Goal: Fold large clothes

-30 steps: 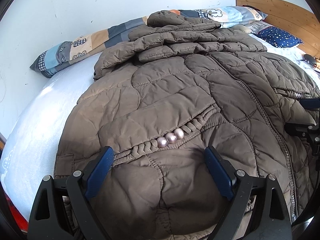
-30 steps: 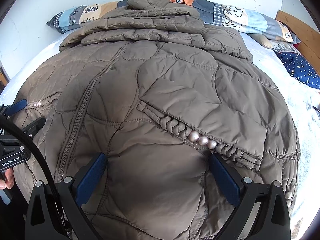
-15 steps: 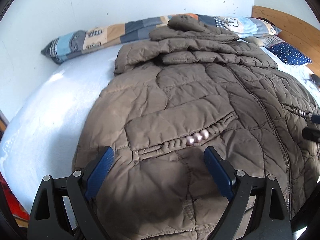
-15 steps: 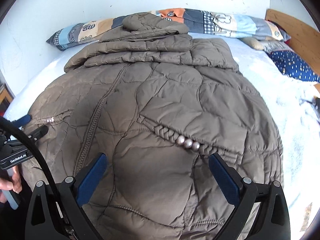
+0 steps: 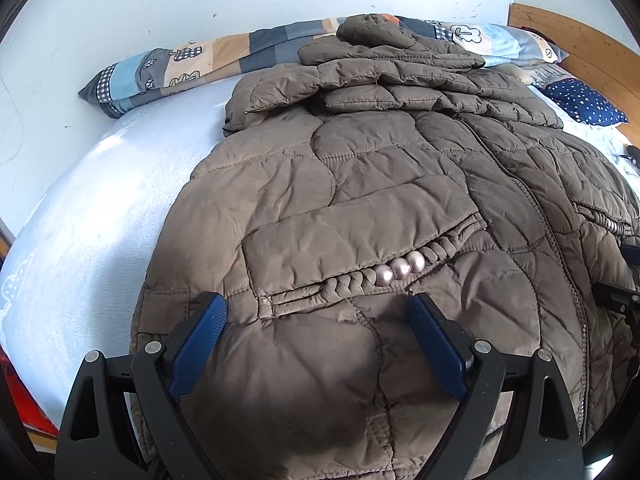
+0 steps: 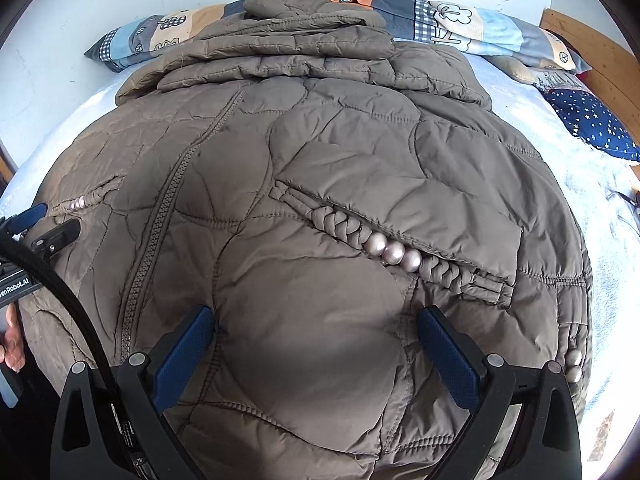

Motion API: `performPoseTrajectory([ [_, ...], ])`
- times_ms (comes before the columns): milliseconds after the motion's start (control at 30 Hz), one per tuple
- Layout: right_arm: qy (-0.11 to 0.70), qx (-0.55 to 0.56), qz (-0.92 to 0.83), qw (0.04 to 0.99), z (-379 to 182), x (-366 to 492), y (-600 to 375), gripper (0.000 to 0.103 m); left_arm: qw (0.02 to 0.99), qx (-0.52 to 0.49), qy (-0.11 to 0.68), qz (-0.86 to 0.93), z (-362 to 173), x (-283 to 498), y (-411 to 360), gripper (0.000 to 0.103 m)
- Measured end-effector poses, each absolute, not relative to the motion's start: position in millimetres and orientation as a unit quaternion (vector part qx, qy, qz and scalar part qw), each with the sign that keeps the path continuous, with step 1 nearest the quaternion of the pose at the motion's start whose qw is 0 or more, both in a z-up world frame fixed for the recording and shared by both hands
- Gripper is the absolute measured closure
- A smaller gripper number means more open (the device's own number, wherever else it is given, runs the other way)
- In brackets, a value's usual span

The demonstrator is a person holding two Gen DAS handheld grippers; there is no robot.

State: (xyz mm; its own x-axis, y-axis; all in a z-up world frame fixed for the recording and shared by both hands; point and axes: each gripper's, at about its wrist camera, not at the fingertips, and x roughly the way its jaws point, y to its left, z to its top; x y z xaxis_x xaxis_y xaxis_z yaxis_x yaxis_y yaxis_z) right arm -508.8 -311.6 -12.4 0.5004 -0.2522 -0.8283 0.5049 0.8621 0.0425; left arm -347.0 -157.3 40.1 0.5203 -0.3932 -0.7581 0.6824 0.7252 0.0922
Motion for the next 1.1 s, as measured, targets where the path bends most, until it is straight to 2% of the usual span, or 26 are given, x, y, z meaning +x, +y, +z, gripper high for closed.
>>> performPoseTrajectory([
  [233, 0.404, 0.17, -0.202, 0.876, 4, -539, -311, 0.001, 0.846, 0.154, 0.398, -0.319, 51, -342, -156, 0.011],
  [533, 0.298, 0.279, -0.246, 0.879, 42, -642, -349, 0.003, 0.853, 0.095, 0.403, -0.318, 81, -330, -129, 0.011],
  [633, 0.264, 0.351, -0.268, 0.858, 42, -679, -372, 0.007, 0.854, 0.078, 0.411, -0.311, 97, -319, -112, 0.011],
  [700, 0.249, 0.398, -0.283, 0.836, 38, -699, -386, 0.017, 0.85, 0.062, 0.424, -0.308, 105, -310, -100, 0.011],
  [833, 0.246, 0.481, -0.298, 0.787, 20, -726, -407, 0.028, 0.833, 0.028, 0.466, -0.298, 115, -290, -64, 0.011],
  [1100, 0.304, 0.5, -0.304, 0.752, -8, -716, -411, 0.029, 0.776, -0.067, 0.56, -0.283, 95, -278, -5, 0.018],
])
